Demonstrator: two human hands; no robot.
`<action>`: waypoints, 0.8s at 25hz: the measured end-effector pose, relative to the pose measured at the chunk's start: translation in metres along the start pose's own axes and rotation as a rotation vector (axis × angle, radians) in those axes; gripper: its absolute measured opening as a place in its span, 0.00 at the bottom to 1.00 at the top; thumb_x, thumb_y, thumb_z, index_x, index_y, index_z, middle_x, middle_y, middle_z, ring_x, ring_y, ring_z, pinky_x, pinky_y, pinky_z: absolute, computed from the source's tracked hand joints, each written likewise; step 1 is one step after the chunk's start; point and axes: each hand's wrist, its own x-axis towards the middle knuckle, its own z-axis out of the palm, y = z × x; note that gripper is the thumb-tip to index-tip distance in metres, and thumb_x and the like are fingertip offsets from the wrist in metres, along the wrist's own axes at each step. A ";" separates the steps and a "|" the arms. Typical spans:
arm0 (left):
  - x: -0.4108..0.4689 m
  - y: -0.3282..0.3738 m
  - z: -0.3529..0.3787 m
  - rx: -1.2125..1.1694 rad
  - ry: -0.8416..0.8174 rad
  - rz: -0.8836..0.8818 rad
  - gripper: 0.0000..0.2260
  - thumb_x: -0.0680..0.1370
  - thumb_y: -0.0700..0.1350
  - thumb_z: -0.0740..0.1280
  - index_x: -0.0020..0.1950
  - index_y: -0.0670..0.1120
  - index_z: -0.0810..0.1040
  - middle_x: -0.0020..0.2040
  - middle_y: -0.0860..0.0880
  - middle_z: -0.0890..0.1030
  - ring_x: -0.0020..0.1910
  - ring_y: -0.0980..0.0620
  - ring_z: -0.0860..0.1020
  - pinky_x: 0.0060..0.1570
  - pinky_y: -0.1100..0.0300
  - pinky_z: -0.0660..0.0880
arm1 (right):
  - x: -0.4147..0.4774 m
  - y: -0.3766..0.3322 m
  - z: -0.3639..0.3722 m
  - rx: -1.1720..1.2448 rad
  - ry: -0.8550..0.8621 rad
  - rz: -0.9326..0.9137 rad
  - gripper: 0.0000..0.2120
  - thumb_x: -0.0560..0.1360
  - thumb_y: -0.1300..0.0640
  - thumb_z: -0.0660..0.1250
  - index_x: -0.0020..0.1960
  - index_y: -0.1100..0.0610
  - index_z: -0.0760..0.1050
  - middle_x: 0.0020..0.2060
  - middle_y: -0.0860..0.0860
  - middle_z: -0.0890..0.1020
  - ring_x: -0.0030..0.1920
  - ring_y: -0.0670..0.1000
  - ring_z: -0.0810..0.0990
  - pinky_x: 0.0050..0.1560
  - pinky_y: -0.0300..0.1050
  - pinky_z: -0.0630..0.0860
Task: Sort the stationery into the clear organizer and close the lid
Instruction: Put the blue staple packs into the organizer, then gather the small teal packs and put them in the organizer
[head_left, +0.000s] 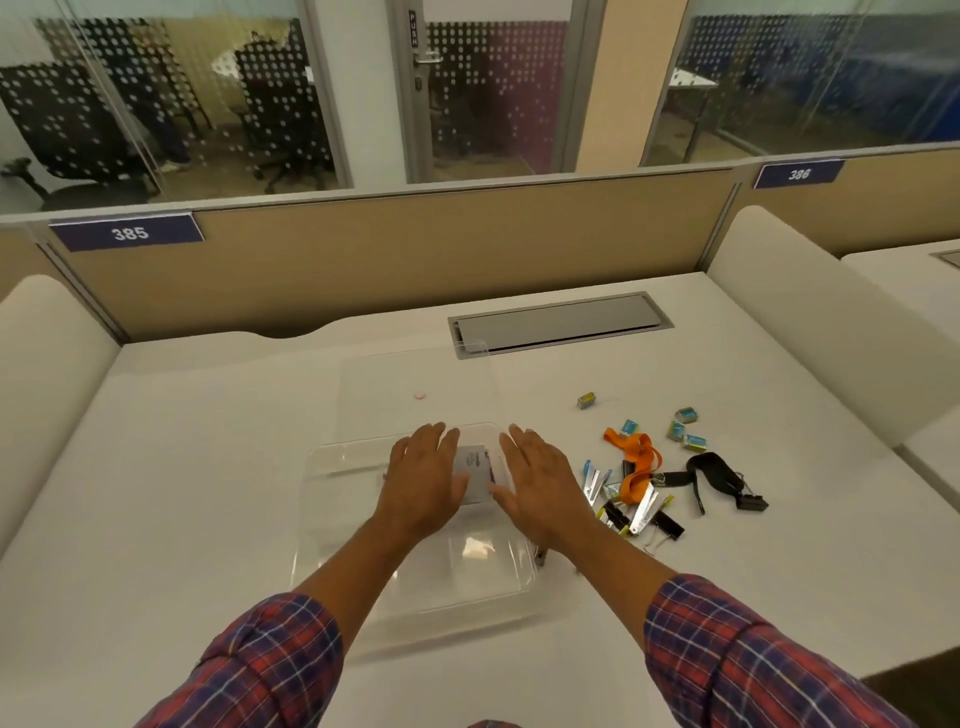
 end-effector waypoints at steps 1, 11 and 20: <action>0.003 0.011 0.001 -0.011 -0.002 0.011 0.29 0.83 0.57 0.61 0.81 0.47 0.60 0.81 0.45 0.62 0.80 0.45 0.59 0.79 0.45 0.56 | -0.002 0.009 -0.002 -0.009 0.000 0.022 0.35 0.82 0.37 0.52 0.81 0.53 0.48 0.82 0.54 0.52 0.81 0.56 0.50 0.77 0.52 0.46; 0.062 0.126 0.044 -0.049 -0.031 0.139 0.29 0.83 0.57 0.60 0.81 0.48 0.60 0.81 0.45 0.63 0.80 0.45 0.60 0.80 0.47 0.55 | -0.039 0.135 -0.055 0.007 0.116 0.245 0.29 0.80 0.46 0.66 0.75 0.58 0.65 0.75 0.59 0.68 0.75 0.60 0.66 0.72 0.59 0.67; 0.148 0.214 0.071 -0.144 -0.097 0.059 0.19 0.82 0.52 0.64 0.72 0.50 0.74 0.68 0.48 0.79 0.66 0.46 0.76 0.67 0.48 0.68 | -0.029 0.271 -0.084 -0.082 0.046 0.443 0.18 0.79 0.52 0.67 0.67 0.56 0.74 0.59 0.56 0.79 0.56 0.57 0.78 0.55 0.51 0.74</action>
